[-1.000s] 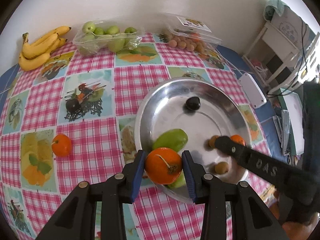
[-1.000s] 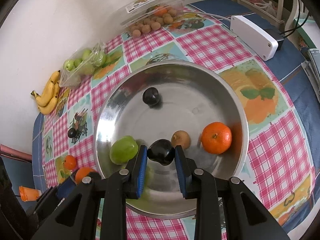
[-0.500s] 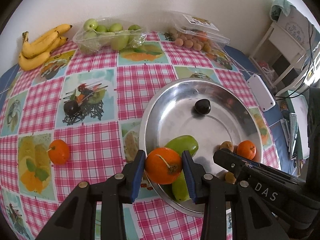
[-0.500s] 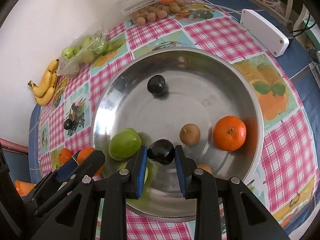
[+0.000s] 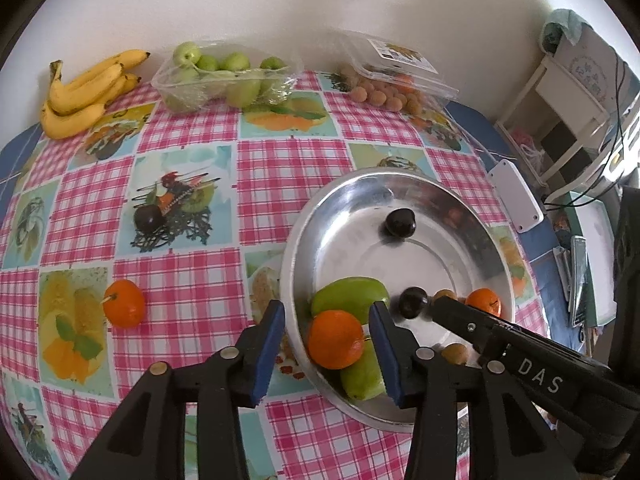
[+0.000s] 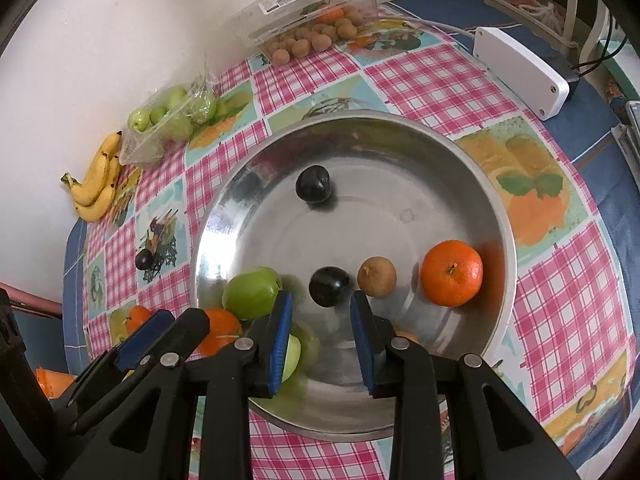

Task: Organize fruits
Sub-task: 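Carry the orange and dark plum over the steel bowl with both grippers, then open both grippers to drop the orange and plum into the bowl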

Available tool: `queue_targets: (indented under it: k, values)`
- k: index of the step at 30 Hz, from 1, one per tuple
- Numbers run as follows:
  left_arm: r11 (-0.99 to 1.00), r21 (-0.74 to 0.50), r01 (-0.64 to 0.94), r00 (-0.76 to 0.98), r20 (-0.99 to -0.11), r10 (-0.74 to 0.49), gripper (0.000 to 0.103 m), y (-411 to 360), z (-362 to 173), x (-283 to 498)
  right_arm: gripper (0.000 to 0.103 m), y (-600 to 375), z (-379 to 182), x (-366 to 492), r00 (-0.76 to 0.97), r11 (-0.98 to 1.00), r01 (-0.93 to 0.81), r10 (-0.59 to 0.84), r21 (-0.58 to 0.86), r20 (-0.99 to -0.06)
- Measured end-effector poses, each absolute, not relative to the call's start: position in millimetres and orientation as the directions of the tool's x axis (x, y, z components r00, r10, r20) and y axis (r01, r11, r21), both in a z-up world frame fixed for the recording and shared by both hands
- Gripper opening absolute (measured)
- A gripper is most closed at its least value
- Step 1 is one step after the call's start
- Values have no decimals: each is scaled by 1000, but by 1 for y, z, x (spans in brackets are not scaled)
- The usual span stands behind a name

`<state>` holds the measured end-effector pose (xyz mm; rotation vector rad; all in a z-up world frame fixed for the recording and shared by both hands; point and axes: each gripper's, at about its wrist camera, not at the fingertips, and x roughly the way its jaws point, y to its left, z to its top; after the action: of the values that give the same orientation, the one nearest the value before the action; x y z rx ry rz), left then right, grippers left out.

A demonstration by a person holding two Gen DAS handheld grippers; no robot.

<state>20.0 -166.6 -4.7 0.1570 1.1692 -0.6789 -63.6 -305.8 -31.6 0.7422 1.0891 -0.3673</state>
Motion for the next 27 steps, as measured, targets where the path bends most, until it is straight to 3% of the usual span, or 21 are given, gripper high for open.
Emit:
queue_targets:
  k: [11, 14, 20, 24, 27]
  values:
    - [887, -63, 457, 281, -936, -211, 72, -141, -10, 36, 70, -300, -36, -60, 385, 729, 614, 59, 304, -921]
    - [902, -58, 428, 278, -941, -193, 83, -134, -13, 40, 76, -299, -37, -59, 376, 738, 610, 52, 289, -925]
    - [922, -47, 385, 283, -945, -167, 85, -124, -14, 46, 81, -297, -35, -56, 370, 757, 596, 36, 267, -928]
    - [929, -42, 367, 292, -943, -158, 103, -118, -14, 49, 85, -296, -35, -55, 370, 761, 592, 34, 264, -928]
    - [930, -16, 368, 318, -938, -142, 103, -116, -12, 50, 94, -296, -34, -55, 379, 767, 586, 25, 261, -925]
